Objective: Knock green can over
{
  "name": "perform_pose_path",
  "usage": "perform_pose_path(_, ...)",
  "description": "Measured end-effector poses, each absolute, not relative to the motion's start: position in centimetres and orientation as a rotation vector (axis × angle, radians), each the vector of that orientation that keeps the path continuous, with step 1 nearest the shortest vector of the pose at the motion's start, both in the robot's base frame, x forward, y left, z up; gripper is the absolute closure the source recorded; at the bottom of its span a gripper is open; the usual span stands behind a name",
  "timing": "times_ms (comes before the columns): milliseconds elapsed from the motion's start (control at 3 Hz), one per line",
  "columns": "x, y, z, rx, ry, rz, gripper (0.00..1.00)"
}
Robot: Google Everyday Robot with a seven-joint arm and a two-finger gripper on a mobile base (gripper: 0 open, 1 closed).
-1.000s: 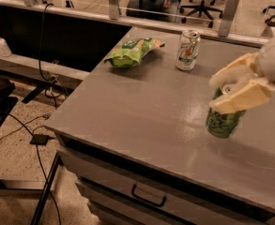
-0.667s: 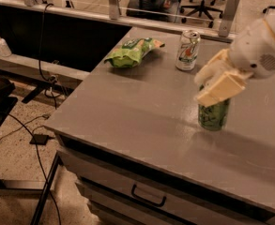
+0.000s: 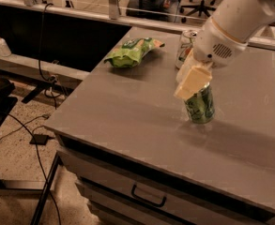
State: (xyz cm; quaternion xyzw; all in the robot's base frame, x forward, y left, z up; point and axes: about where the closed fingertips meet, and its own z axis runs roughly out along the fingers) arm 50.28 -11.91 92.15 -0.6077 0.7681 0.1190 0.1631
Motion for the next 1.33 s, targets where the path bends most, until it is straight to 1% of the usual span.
perform_pose_path(1000, 52.8, -8.3, 90.7, -1.825, 2.287, 0.144, 1.00)
perform_pose_path(1333, 53.4, -7.6, 89.8, -1.859, 2.315, 0.077, 0.88)
